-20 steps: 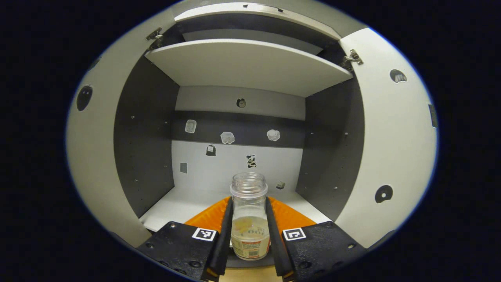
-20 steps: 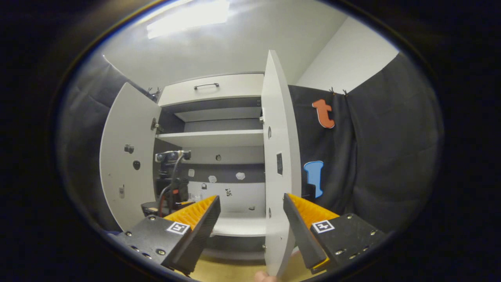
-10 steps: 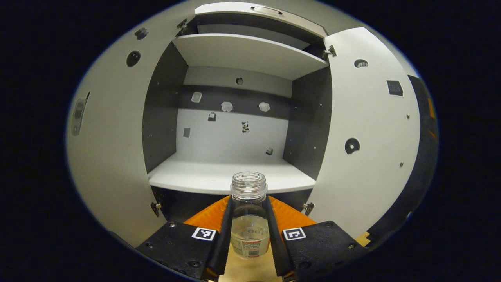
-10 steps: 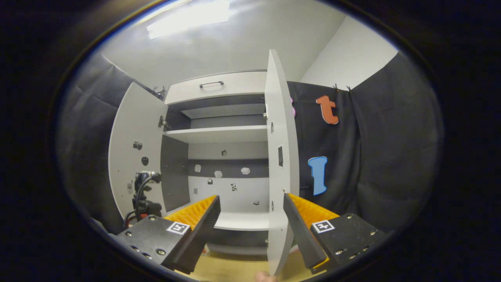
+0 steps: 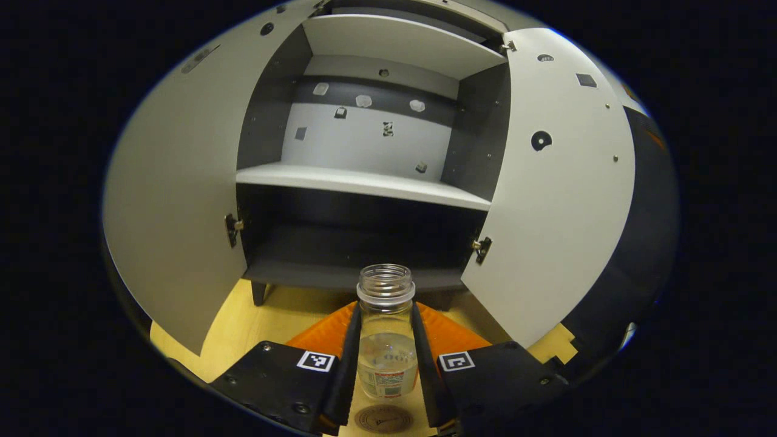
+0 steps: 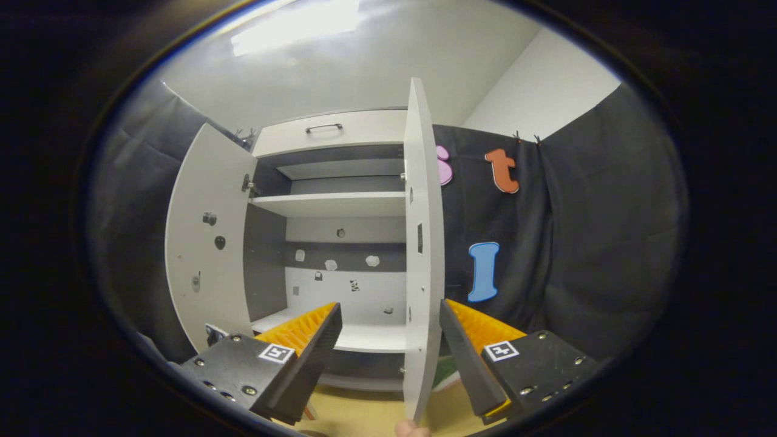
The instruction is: Grasp the bottle in the cabinet with the left hand and place it on the coaster, then close the right door with the right hand and the left door with the left hand.
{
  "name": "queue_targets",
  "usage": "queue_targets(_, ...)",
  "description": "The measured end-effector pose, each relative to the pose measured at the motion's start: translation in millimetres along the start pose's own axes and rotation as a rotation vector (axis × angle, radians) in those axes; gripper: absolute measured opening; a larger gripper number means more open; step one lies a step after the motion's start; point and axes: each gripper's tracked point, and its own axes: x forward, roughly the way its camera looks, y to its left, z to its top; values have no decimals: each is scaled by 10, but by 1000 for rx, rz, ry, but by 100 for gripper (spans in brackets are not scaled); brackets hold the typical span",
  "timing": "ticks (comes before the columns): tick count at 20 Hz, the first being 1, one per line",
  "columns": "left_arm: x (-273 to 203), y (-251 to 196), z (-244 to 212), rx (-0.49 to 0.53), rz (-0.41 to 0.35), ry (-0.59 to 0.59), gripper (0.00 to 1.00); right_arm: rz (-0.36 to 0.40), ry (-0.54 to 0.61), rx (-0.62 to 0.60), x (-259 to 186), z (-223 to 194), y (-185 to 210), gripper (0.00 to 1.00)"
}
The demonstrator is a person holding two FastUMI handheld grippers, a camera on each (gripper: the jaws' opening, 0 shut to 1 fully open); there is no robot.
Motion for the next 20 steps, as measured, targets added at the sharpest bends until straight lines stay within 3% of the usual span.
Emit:
queue_targets(8, -3, 133, -781, 11, 34, 148, 49, -43, 15, -11, 76, -36, -170, 98)
queue_targets(16, -83, 95, -925, 34, 46, 80, 52, -63, 27, -35, 90, -93, -221, 98)
queue_targets(20, -224, 24, -1038, 40, 28, 124, 58, -65, 27, -35, 122, -101, -230, 98)
